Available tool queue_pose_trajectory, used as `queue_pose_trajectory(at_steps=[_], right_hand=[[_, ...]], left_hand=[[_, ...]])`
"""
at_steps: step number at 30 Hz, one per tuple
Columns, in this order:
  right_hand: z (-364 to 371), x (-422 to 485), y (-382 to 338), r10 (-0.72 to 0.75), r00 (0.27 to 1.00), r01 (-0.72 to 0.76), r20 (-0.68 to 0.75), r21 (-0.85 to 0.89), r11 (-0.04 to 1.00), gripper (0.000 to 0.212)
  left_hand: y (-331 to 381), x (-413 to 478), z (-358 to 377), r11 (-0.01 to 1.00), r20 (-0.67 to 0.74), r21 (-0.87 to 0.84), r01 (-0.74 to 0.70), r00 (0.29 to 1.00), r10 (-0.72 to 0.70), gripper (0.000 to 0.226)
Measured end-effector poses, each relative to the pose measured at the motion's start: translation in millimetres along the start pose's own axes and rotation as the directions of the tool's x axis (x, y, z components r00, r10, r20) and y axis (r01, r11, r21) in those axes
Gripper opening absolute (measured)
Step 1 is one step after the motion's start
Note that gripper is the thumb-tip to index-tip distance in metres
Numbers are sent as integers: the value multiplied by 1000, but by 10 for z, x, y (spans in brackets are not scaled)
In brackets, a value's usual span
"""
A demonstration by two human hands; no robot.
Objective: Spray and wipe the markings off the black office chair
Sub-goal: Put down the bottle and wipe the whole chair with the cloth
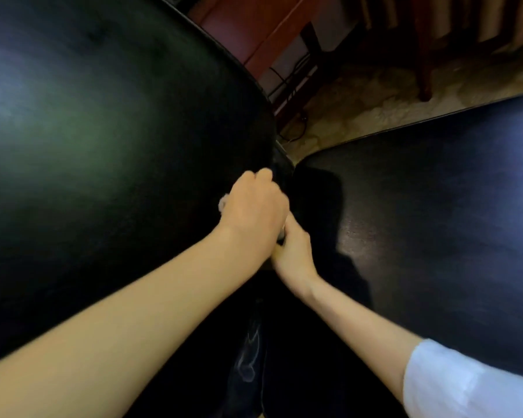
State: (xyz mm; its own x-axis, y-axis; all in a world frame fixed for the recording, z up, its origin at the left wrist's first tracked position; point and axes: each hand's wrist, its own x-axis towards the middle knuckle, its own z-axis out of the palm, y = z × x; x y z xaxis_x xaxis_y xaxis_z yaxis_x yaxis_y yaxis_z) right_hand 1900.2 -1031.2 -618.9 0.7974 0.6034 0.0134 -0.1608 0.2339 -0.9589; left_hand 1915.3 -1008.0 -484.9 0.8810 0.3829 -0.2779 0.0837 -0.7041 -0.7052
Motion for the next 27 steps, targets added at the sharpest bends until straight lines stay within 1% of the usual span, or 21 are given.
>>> queue_pose_trajectory(at_steps=[1, 3, 4, 5, 7, 9, 10, 12, 13, 14, 15, 16, 17, 18, 20, 22, 23, 24, 26, 27], right_hand=[[44, -200, 26, 40, 999, -41, 32, 40, 998, 42], [69, -701, 50, 71, 994, -76, 82, 64, 995, 46], [43, -990, 3, 59, 992, -66, 110, 64, 996, 45], [33, -1224, 24, 78, 987, -90, 139, 81, 993, 45], [-30, -1553, -31, 136, 974, -154, 181, 88, 984, 44], [-66, -1897, -119, 203, 938, -226, 283, 53, 973, 41], [-74, -2032, -167, 237, 916, -257, 323, 20, 966, 40], [-52, -2187, -218, 247, 913, -260, 324, -2, 966, 40], [-40, -2214, -207, 234, 923, -246, 306, 1, 969, 42], [-43, -2217, -223, 222, 933, -228, 284, -9, 974, 44], [-42, -2204, -208, 184, 948, -189, 258, -9, 982, 49], [-51, -2173, -202, 149, 961, -150, 234, -13, 989, 53], [-70, -2139, -187, 114, 969, -115, 219, -6, 993, 56], [-102, -2084, -208, 95, 974, -97, 206, -1, 995, 56], [-181, -1912, -259, 71, 979, -75, 193, 14, 997, 53], [-277, -1635, -304, 27, 987, -29, 159, 12, 999, 54], [-326, -1450, -329, -13, 992, 12, 129, 6, 1000, 55], [-381, -1251, -348, -55, 994, 56, 98, -8, 998, 55], [-496, -802, -375, -140, 990, 141, 25, -37, 989, 53], [-564, -565, -393, -176, 984, 175, -10, -48, 983, 53]], left_hand=[[49, -212, 66, 999, 51, -46, 13, 999, -11, 28], [207, -634, 131, 998, 108, 21, -66, 992, 63, 29], [289, -836, 148, 992, 147, 58, -109, 984, 99, 30], [376, -1042, 148, 988, 182, 75, -132, 976, 117, 31], [522, -1419, 100, 984, 263, 55, -169, 953, 149, 34], [623, -1722, 106, 970, 382, 95, -225, 908, 173, 38], [646, -1842, 89, 967, 419, 87, -240, 889, 182, 40], [653, -2063, 105, 969, 451, 14, -246, 867, 213, 42], [631, -2130, 106, 975, 437, 4, -220, 878, 196, 40], [588, -2168, 78, 978, 404, 29, -206, 897, 178, 37], [552, -2187, 0, 986, 366, 45, -163, 921, 136, 32], [517, -2190, -41, 991, 353, 15, -136, 928, 122, 31], [504, -2184, -54, 992, 343, -34, -120, 931, 124, 34], [491, -2160, -48, 987, 324, -41, -158, 932, 163, 38], [471, -1997, -165, 989, 274, -40, -145, 950, 150, 42], [437, -1783, -233, 988, 160, -3, -152, 976, 150, 41], [399, -1652, -243, 992, 95, -33, -124, 987, 126, 40], [362, -1487, -262, 993, 20, -26, -115, 993, 116, 38], [295, -1079, -315, 994, -135, 16, -105, 985, 106, 35], [267, -842, -338, 993, -179, 40, -107, 977, 113, 34]])
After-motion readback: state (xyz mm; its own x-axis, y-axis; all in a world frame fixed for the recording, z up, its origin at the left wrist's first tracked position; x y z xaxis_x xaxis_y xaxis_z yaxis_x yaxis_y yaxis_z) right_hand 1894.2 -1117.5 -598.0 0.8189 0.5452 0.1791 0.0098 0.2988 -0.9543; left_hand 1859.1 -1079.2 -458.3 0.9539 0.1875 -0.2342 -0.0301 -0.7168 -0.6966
